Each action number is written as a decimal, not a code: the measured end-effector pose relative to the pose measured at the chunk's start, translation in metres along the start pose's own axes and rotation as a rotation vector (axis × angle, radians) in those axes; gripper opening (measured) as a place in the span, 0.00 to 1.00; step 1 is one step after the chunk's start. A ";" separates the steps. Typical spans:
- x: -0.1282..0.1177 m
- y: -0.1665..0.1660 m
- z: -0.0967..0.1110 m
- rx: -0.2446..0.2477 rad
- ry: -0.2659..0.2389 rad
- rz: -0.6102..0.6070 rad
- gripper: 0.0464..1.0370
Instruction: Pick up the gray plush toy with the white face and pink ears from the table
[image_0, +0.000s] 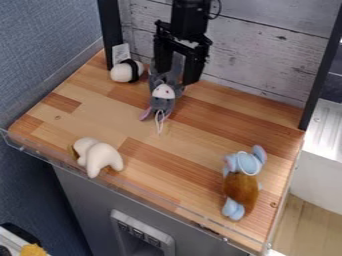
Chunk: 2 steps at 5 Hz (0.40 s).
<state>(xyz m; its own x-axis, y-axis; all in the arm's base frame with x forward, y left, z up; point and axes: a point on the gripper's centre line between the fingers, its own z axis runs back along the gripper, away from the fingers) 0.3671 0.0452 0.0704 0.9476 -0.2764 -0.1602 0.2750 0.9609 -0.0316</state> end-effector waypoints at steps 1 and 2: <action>-0.002 0.006 0.000 -0.002 -0.002 0.044 0.96; -0.002 0.012 -0.002 -0.003 -0.025 0.128 0.96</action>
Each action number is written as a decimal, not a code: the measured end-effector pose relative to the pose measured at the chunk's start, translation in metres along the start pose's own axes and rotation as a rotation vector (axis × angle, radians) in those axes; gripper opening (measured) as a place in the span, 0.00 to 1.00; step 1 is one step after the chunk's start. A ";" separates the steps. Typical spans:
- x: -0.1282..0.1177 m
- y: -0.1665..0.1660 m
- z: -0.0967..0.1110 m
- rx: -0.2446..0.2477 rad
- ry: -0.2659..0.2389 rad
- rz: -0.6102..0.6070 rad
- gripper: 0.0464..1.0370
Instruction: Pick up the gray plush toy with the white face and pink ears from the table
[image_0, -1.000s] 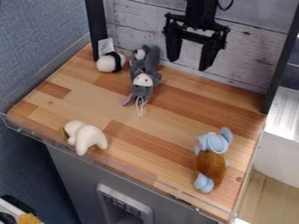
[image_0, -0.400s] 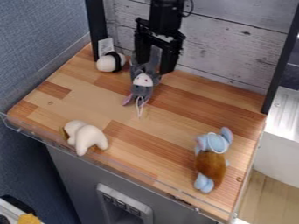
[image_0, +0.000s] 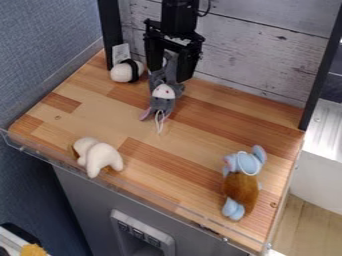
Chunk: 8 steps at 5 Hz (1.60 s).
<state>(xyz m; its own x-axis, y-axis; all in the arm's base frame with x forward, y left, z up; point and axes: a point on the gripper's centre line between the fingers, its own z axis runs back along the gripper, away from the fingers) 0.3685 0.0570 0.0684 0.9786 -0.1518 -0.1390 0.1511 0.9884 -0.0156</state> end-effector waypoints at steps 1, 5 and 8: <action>0.003 0.004 -0.012 -0.003 -0.008 0.064 0.96; 0.001 -0.001 -0.058 0.012 -0.004 -0.070 0.96; 0.008 0.001 -0.060 0.016 -0.011 -0.047 0.55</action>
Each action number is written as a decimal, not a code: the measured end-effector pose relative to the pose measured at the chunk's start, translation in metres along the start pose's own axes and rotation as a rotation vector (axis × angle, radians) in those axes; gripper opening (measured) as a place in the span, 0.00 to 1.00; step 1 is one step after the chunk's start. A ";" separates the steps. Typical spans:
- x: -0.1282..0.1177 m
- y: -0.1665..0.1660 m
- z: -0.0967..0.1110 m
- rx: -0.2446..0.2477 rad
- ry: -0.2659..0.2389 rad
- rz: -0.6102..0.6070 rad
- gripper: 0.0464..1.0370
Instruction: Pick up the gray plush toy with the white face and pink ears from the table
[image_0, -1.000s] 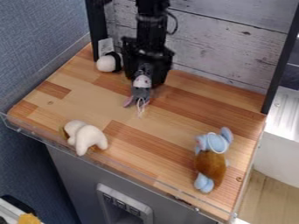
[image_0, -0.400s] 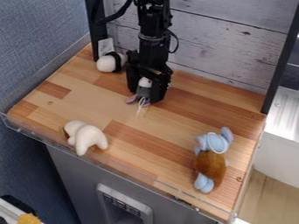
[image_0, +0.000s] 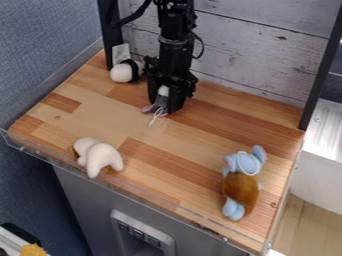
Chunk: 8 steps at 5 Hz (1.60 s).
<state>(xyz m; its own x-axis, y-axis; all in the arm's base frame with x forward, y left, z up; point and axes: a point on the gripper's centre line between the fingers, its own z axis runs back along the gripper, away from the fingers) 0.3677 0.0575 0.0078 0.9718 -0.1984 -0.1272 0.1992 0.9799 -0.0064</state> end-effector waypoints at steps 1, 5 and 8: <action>0.001 -0.001 0.001 -0.008 -0.001 0.050 0.54; -0.003 -0.019 0.074 -0.038 0.079 0.292 0.54; -0.002 -0.031 0.102 -0.032 0.114 0.169 0.54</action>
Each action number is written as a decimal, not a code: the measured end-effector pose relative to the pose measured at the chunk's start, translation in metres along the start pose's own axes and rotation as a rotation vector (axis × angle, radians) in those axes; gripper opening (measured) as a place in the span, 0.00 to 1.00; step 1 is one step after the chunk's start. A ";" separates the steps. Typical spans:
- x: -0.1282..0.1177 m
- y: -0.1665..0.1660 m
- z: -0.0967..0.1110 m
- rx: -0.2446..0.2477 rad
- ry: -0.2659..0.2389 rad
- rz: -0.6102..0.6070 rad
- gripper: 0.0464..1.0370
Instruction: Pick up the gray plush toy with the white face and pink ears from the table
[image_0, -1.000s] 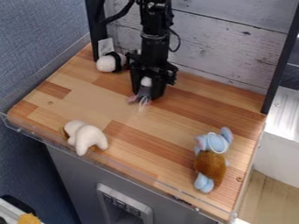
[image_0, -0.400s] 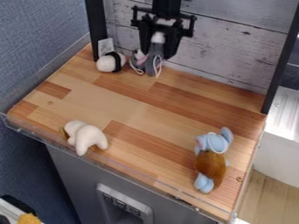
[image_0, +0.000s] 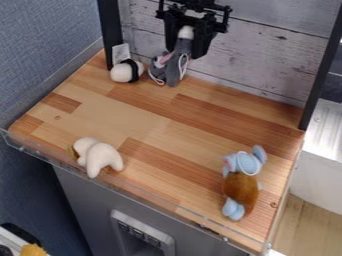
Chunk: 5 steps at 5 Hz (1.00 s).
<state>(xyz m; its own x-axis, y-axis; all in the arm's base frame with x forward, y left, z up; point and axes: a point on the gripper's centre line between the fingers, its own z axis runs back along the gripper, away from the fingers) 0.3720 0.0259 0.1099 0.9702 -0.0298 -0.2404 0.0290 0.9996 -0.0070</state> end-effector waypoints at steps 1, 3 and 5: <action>-0.001 -0.002 0.001 0.004 0.006 -0.036 0.54; 0.002 -0.003 0.015 0.009 -0.019 0.005 0.54; 0.003 -0.004 0.023 0.000 -0.035 0.064 0.54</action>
<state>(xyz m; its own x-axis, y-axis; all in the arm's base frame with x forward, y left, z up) 0.3805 0.0216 0.1311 0.9780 0.0340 -0.2058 -0.0333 0.9994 0.0069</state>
